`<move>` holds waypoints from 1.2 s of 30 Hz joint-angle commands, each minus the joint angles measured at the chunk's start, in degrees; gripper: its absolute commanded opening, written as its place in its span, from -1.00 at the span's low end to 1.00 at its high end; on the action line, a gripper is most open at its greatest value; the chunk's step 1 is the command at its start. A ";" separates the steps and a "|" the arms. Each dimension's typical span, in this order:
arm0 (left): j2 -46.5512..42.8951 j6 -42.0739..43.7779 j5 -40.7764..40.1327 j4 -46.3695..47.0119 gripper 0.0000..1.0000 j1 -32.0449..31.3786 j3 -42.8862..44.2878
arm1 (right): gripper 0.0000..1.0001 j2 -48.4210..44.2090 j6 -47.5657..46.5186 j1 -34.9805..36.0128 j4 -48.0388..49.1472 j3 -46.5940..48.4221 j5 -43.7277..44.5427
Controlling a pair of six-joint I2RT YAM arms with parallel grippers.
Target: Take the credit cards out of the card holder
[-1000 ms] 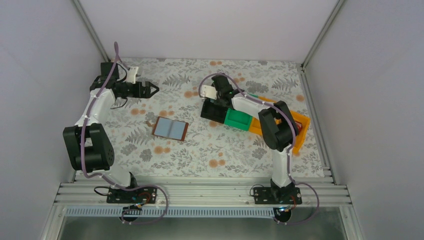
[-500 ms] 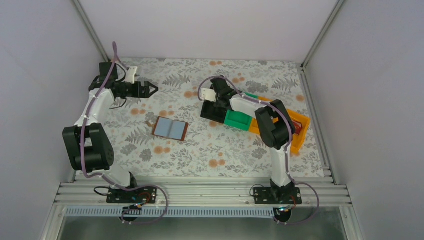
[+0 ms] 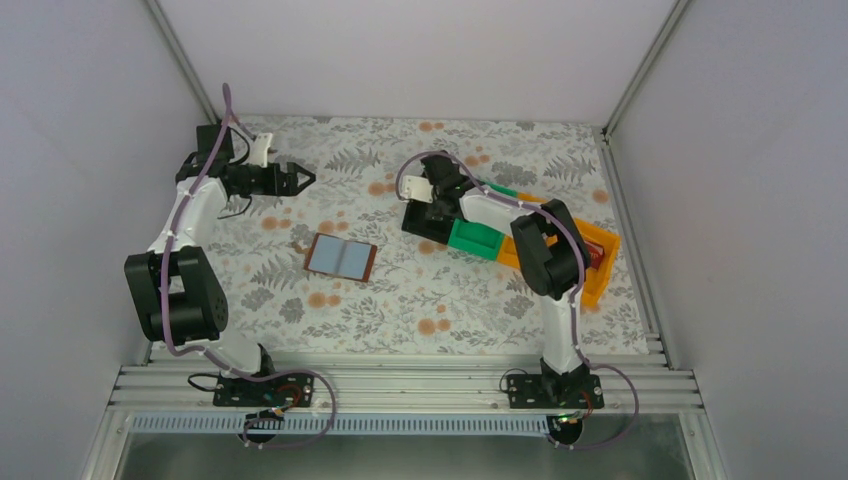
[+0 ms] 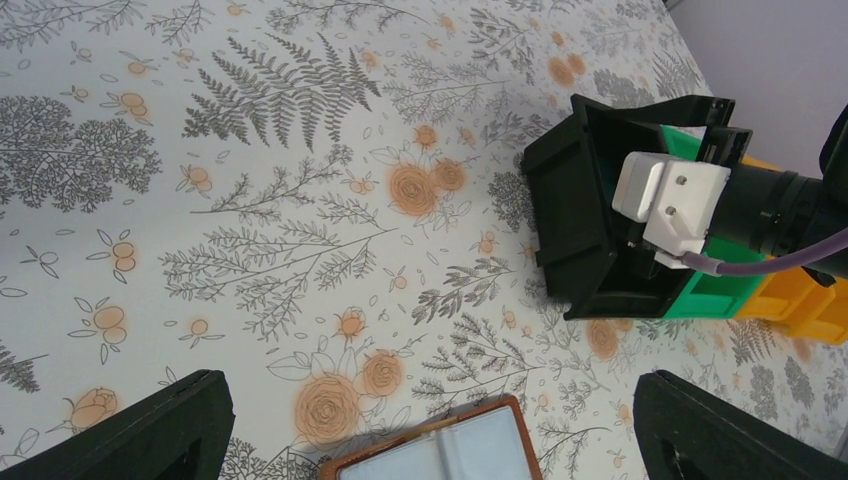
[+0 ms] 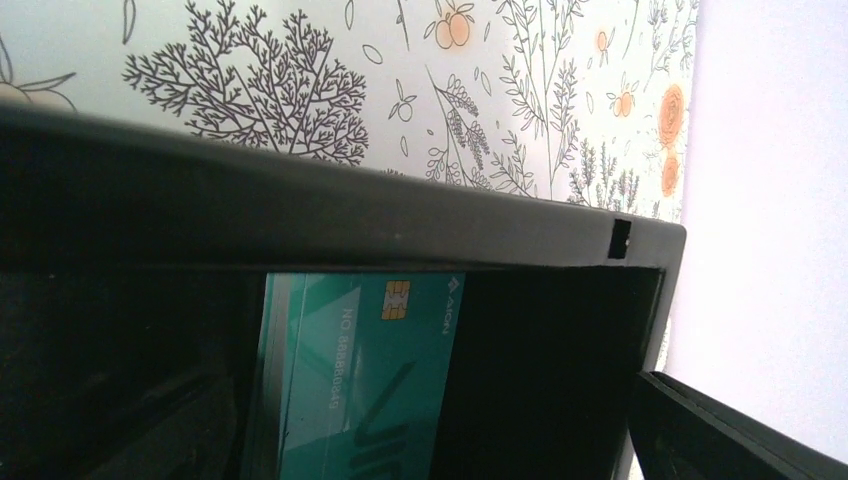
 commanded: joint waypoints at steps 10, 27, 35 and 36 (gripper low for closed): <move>-1.22 2.24 -0.87 0.94 1.00 0.54 0.00 | 0.98 -15.14 10.90 -0.18 -1.68 1.90 -10.77; -13.58 -7.83 -27.76 59.13 1.00 0.55 -34.49 | 0.99 -60.42 62.99 -40.02 35.55 -47.53 -32.86; -13.42 -5.33 -33.11 84.76 1.00 0.54 -53.54 | 0.99 -56.57 67.45 -42.62 64.44 -70.06 -28.89; -13.22 -5.64 -32.58 87.05 1.00 0.54 -55.32 | 0.99 -54.87 67.64 -42.62 66.92 -71.95 -28.26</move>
